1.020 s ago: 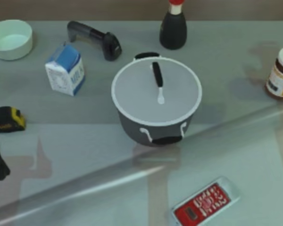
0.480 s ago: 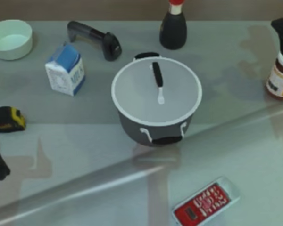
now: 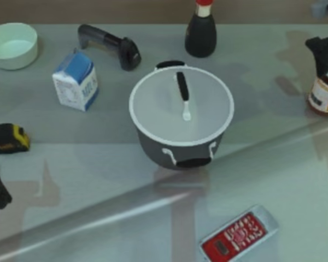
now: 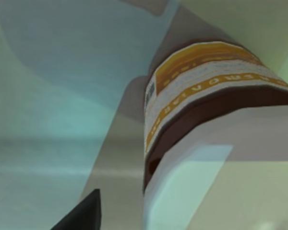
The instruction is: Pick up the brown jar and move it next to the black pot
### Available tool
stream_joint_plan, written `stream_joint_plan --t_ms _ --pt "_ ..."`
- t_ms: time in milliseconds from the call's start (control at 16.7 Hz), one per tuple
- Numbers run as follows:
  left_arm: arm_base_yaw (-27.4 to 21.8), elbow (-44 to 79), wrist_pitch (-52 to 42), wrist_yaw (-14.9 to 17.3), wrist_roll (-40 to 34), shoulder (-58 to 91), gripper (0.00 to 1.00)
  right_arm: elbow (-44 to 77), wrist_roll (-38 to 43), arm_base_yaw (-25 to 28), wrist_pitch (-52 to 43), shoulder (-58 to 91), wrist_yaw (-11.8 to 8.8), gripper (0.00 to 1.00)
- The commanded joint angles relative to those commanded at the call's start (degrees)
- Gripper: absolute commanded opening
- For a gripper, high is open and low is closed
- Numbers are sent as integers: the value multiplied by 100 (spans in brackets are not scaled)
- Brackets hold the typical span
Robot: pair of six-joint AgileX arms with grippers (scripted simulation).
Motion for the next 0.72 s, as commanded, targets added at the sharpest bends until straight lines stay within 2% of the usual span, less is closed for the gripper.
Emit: stream_joint_plan --t_ms 300,720 --pt "0 0 0 0 0 0 100 -238 -7 -17 194 -66 0 100" --pt "0 0 0 0 0 0 100 -2264 -1 5 1554 -666 -9 100"
